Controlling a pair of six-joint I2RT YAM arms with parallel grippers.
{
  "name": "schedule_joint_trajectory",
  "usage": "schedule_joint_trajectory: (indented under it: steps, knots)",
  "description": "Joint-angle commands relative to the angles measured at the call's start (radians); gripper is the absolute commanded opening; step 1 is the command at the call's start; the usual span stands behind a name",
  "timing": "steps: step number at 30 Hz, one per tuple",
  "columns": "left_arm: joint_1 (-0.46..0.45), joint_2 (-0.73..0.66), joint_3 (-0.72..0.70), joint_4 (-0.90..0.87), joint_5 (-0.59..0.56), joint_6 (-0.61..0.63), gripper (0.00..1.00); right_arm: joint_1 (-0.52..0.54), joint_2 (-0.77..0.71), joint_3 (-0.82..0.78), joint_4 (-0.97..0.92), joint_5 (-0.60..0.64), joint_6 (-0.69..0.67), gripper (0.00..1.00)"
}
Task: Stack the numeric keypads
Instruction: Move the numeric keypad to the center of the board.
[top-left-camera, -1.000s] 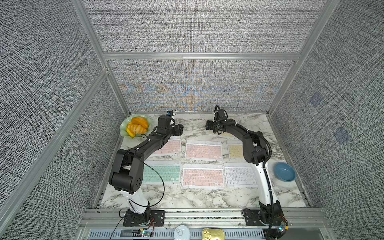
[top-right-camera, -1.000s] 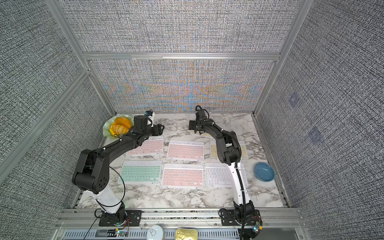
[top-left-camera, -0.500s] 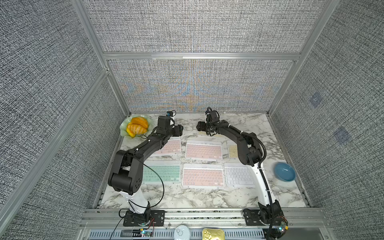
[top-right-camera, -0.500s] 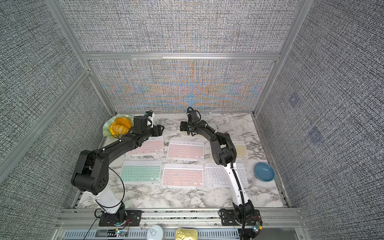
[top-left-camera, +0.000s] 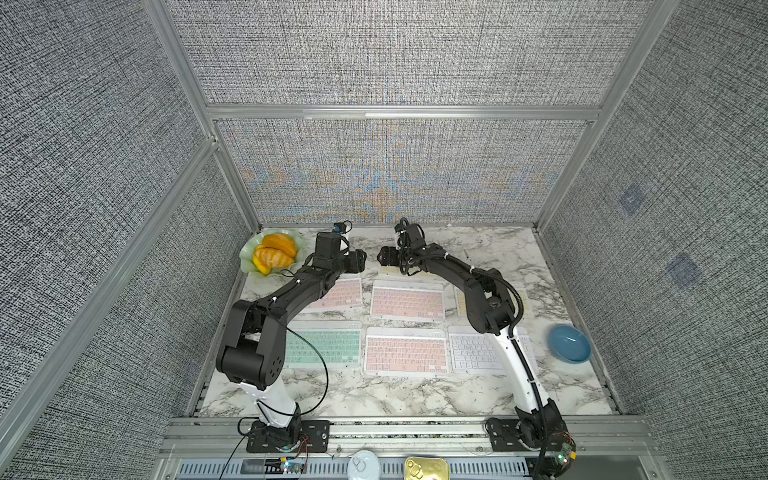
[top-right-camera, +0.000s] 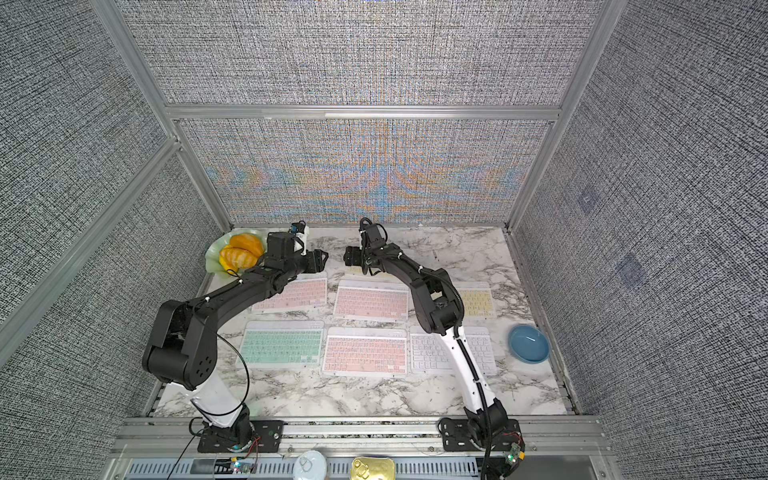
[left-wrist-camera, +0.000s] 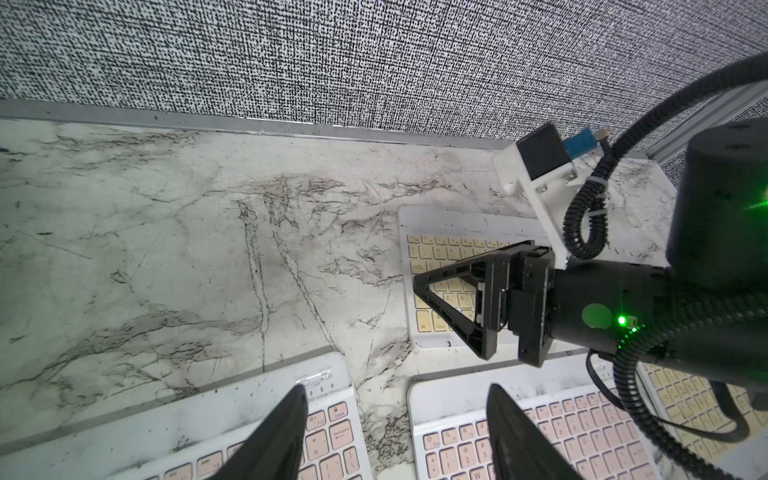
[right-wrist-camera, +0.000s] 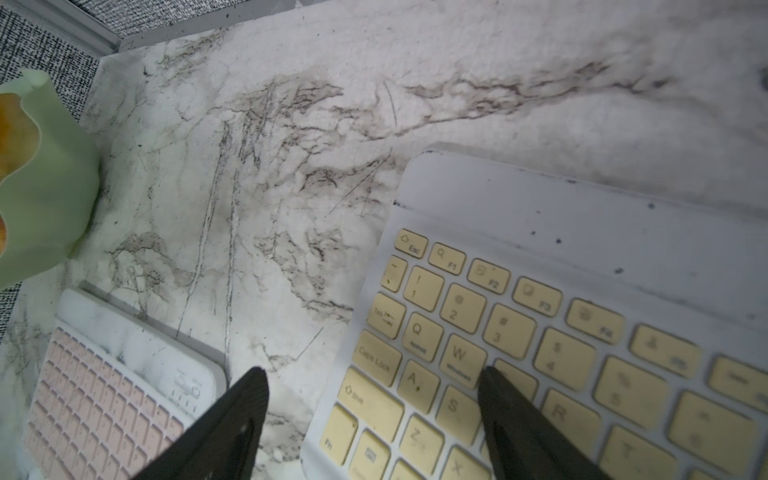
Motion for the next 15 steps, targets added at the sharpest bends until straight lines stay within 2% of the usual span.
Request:
schedule_joint_trajectory:
  steps: [1,9,15]
  knots:
    - [0.0,-0.007,0.001,0.002,0.006,0.001,0.69,0.013,0.018,-0.003,-0.116,-0.055,0.043,0.82]
    - [0.0,0.004,0.004,0.008,-0.003,0.006,0.69,-0.006,-0.047,0.016,-0.088,-0.06,0.018,0.83]
    - [-0.001,0.018,0.003,0.027,0.012,-0.002,0.69,-0.089,-0.241,-0.226,0.021,-0.095,0.038,0.83]
